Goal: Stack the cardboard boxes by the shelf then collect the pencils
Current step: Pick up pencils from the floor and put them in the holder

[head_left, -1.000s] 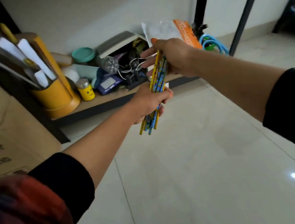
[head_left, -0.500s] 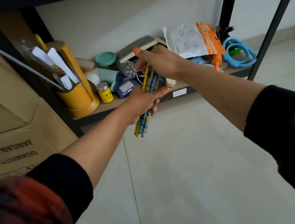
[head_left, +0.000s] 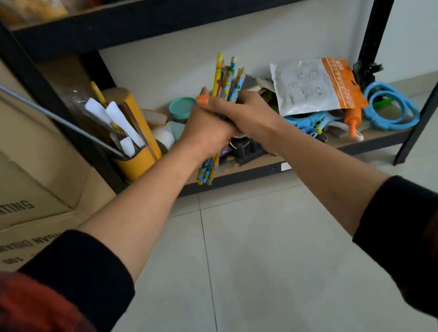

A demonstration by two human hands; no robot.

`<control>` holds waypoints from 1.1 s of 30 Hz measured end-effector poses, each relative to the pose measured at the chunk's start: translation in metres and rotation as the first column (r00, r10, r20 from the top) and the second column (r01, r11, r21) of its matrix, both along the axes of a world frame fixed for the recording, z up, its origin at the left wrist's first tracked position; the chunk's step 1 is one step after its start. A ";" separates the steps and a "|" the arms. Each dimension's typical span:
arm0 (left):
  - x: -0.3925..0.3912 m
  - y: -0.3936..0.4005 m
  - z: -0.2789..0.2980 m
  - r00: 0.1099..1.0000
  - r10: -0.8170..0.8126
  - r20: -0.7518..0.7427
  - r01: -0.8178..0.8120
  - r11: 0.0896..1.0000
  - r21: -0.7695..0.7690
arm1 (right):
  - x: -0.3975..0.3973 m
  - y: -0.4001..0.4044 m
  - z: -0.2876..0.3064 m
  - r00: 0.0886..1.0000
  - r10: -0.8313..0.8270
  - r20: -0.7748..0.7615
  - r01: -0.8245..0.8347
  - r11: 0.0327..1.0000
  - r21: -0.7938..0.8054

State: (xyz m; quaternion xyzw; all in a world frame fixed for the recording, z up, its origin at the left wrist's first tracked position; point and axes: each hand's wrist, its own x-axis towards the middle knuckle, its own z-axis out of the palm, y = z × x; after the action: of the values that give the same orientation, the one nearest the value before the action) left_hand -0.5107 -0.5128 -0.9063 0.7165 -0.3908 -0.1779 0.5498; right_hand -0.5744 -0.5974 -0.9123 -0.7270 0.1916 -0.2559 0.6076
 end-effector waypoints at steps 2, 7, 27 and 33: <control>0.011 -0.004 0.019 0.999 -0.008 0.034 0.005 0.996 0.092 | 0.009 -0.003 0.017 1.000 0.004 0.026 -0.004 1.000 0.012; 0.026 -0.010 0.053 0.998 -0.059 -0.015 0.061 0.988 0.144 | 0.016 -0.003 0.064 1.000 0.014 0.027 -0.017 0.992 0.121; 0.061 0.048 0.191 0.999 -0.027 -0.030 0.031 0.987 0.155 | 0.067 0.019 0.222 0.943 -0.158 0.291 0.139 0.986 0.087; 0.106 0.029 0.239 0.911 0.115 0.396 -0.181 0.974 0.134 | 0.102 0.002 0.271 0.995 0.064 0.077 -0.069 0.996 0.063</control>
State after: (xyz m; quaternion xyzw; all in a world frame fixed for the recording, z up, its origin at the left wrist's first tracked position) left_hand -0.4044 -0.4840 -0.6676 0.8087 -0.4191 -0.0234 0.4121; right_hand -0.4729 -0.5952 -0.6417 -0.7025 0.1529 -0.2560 0.6463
